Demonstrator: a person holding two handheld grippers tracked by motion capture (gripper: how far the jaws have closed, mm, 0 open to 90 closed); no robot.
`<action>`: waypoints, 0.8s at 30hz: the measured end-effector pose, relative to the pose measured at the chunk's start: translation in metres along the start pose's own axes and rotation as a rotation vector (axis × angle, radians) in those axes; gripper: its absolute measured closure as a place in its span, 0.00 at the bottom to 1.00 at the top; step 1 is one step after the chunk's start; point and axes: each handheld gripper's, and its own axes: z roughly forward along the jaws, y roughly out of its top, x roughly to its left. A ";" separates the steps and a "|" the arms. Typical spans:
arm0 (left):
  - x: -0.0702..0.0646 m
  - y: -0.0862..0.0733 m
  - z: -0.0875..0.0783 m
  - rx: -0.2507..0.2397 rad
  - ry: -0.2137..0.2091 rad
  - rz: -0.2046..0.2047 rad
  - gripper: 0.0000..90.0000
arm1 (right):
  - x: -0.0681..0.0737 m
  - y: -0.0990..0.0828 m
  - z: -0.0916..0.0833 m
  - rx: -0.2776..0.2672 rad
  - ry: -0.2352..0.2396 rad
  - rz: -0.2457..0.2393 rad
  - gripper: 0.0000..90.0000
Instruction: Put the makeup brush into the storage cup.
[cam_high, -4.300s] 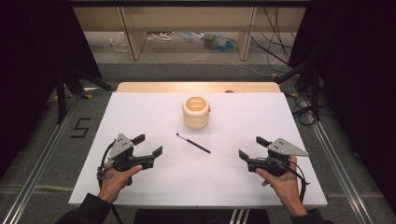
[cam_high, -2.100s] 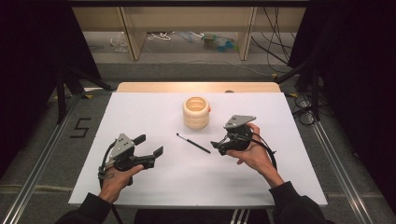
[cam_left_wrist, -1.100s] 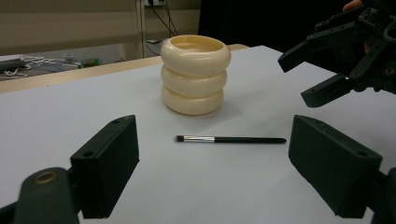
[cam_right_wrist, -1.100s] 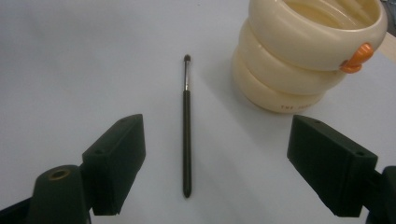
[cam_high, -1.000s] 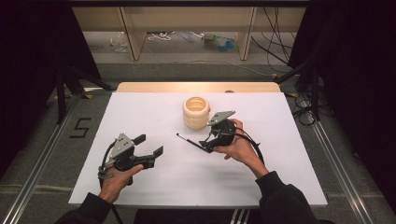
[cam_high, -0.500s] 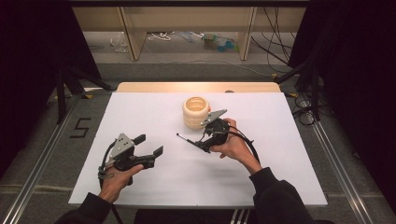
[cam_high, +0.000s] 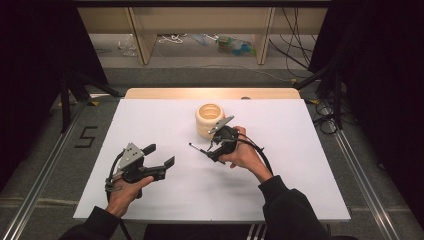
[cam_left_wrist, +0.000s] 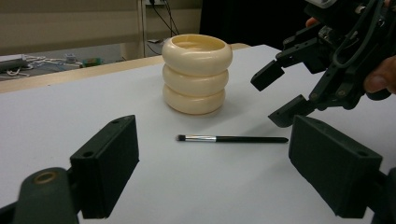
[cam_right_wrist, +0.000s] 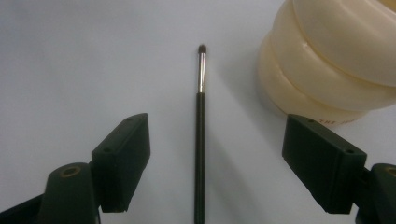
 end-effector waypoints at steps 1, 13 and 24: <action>0.000 0.000 0.000 0.000 0.000 0.000 0.18 | 0.000 0.000 0.001 0.004 -0.001 -0.007 0.27; 0.000 0.000 0.000 0.003 0.000 -0.002 0.18 | -0.001 0.011 0.012 0.056 0.017 -0.026 0.29; -0.001 0.000 0.000 0.002 0.000 -0.004 0.18 | -0.002 0.019 0.018 0.118 0.029 -0.030 0.31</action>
